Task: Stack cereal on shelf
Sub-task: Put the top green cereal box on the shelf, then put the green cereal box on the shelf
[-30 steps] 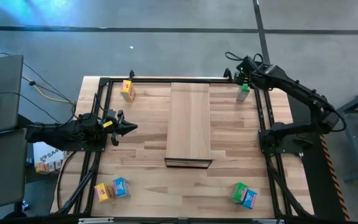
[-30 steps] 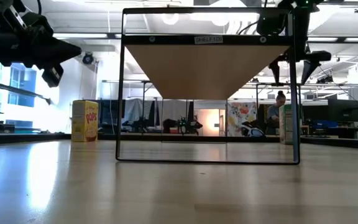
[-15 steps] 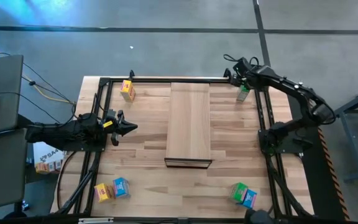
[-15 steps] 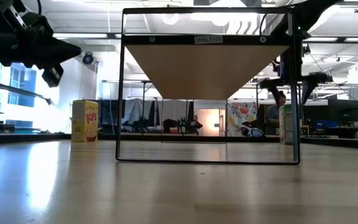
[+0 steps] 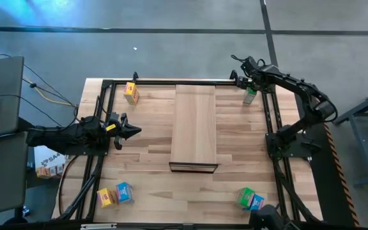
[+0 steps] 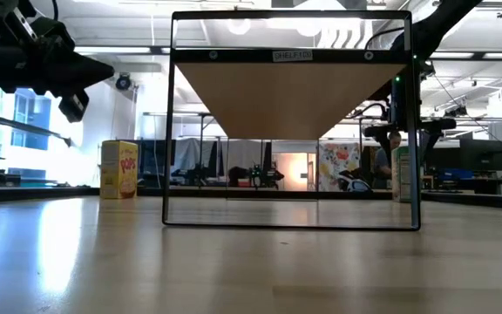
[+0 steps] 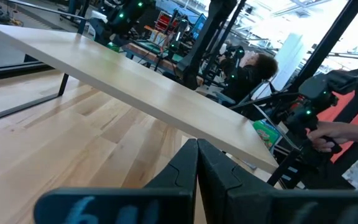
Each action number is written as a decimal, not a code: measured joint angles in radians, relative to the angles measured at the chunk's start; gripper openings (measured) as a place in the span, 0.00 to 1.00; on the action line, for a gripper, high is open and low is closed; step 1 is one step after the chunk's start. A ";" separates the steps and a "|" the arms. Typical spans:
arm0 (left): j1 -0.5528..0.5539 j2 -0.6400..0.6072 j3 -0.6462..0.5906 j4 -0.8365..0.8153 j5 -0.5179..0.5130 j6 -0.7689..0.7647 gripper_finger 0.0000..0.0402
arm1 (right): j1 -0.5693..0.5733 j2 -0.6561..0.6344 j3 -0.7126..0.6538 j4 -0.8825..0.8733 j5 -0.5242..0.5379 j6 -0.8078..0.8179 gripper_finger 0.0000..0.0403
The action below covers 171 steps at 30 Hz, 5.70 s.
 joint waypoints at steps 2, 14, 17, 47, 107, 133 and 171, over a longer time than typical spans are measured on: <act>0.000 0.000 0.000 0.000 0.000 0.000 0.00 | 0.000 0.004 0.000 0.000 -0.008 0.002 0.76; 0.000 0.000 0.000 0.000 0.000 0.000 0.00 | 0.000 0.013 0.000 -0.019 -0.028 -0.036 0.56; 0.000 0.000 0.000 0.000 0.000 0.000 0.00 | 0.000 0.013 0.000 -0.027 -0.030 -0.054 0.49; 0.000 0.000 0.000 0.000 0.000 0.000 0.00 | 0.579 -0.357 0.539 -0.234 -0.375 -0.320 0.35; 0.000 0.000 0.000 0.000 0.000 0.000 0.00 | 0.677 0.336 0.965 -0.602 0.040 0.333 0.35; 0.000 0.000 0.000 0.000 0.000 0.000 0.00 | 0.678 0.342 0.965 -0.529 0.026 0.286 0.64; 0.000 0.000 0.000 0.000 0.000 0.000 0.00 | 0.630 0.251 1.163 -0.737 0.106 -0.013 0.46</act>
